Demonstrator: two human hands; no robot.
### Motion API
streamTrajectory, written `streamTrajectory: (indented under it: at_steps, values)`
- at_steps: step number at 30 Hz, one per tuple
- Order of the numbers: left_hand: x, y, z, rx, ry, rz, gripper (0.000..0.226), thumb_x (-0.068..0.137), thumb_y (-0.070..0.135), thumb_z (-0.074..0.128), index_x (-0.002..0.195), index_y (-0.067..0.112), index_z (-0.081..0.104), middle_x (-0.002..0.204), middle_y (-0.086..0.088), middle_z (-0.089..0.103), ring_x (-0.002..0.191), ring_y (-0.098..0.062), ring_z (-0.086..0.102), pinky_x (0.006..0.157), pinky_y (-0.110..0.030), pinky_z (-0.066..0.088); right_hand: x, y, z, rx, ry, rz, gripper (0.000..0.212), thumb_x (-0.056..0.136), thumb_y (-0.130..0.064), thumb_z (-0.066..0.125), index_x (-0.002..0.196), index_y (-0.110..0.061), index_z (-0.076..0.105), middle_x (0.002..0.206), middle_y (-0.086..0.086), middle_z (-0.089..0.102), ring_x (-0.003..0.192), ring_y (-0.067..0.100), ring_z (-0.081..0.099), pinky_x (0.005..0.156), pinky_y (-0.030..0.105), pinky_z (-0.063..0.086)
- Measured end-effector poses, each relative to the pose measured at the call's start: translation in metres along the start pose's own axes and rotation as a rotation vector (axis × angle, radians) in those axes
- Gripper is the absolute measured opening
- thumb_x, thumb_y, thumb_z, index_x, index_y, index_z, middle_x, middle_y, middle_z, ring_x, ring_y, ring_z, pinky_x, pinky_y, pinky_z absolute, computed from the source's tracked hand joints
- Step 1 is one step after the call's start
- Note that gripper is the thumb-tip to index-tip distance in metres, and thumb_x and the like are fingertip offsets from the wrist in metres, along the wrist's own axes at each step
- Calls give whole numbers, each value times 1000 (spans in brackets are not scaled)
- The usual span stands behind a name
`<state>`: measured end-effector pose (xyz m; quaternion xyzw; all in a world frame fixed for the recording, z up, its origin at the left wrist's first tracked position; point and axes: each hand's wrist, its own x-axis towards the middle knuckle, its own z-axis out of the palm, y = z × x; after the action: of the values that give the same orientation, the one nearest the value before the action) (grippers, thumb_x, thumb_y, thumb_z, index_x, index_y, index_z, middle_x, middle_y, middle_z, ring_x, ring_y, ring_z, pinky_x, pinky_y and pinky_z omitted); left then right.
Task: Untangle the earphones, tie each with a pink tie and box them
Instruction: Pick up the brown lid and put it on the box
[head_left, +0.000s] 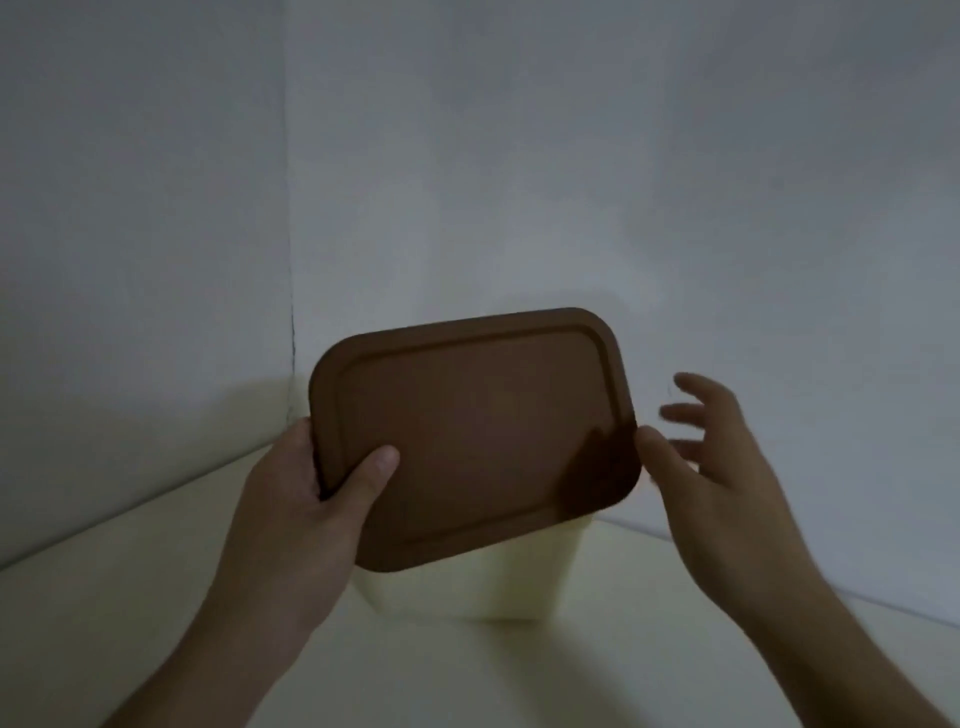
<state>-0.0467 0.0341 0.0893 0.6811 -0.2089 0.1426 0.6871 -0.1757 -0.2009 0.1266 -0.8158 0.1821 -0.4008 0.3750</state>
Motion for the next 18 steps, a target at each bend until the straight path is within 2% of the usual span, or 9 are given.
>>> streamTrajectory:
  at_steps: [2, 3, 4, 6, 7, 11, 14, 16, 18]
  values:
    - [18, -3, 5, -28, -1, -96, 29, 91, 31, 78, 117, 37, 67, 100, 17, 79, 90, -3, 76, 89, -40, 60, 11, 9, 17, 147, -76, 104, 33, 105, -25, 57, 137, -32, 56, 106, -5, 76, 78, 16, 72, 81, 42, 58]
    - [27, -6, 10, -25, -4, -132, 35, 92, 31, 77, 124, 36, 64, 102, 14, 79, 90, -4, 76, 89, -38, 60, 17, 15, 25, 126, -72, 104, 27, 104, -24, 57, 131, -31, 61, 96, -4, 77, 74, 19, 71, 79, 43, 58]
    - [33, -9, 14, -6, -2, -144, 41, 92, 33, 76, 130, 35, 61, 107, 14, 77, 93, -6, 76, 89, -38, 59, 21, 18, 33, 73, -47, 94, 23, 104, -23, 58, 126, -30, 64, 90, -4, 75, 75, 18, 70, 75, 38, 56]
    - [46, -17, 22, 88, 1, -114, 41, 95, 36, 72, 134, 37, 59, 113, 15, 73, 101, -10, 72, 90, -37, 57, 29, 24, 44, -34, 16, 89, 16, 104, -23, 58, 117, -28, 66, 85, -7, 72, 77, 7, 66, 66, 25, 47]
    - [53, -22, 25, 151, -6, -97, 38, 97, 35, 69, 134, 37, 60, 114, 15, 71, 103, -11, 70, 89, -37, 55, 33, 27, 48, -89, 27, 98, 14, 104, -24, 57, 114, -27, 66, 81, -7, 71, 75, 5, 64, 62, 22, 43]
    - [71, -45, 32, 291, -44, -136, 30, 105, 23, 56, 133, 32, 65, 112, 13, 70, 107, -17, 66, 93, -40, 51, 41, 39, 67, -347, -30, 143, 19, 104, -35, 49, 101, -27, 67, 77, -6, 69, 74, 14, 64, 68, 36, 51]
    - [79, -63, 35, 334, -77, -246, 30, 107, 23, 52, 131, 32, 66, 113, 9, 71, 109, -19, 66, 101, -44, 51, 44, 45, 77, -526, -58, 138, 28, 103, -38, 44, 94, -23, 66, 77, -5, 67, 74, 18, 62, 72, 38, 55]
    - [84, -75, 36, 363, -107, -309, 24, 105, 22, 53, 116, 33, 72, 108, 5, 74, 104, -22, 69, 100, -48, 53, 47, 49, 80, -566, -78, 145, 28, 103, -37, 44, 94, -23, 67, 78, -6, 67, 72, 16, 61, 69, 36, 53]
    - [88, -83, 33, 338, -122, -383, 23, 102, 17, 56, 102, 30, 76, 102, 1, 78, 99, -26, 72, 97, -46, 54, 49, 52, 81, -561, -134, 183, 27, 101, -33, 46, 95, -22, 69, 77, -4, 68, 71, 16, 63, 68, 34, 53]
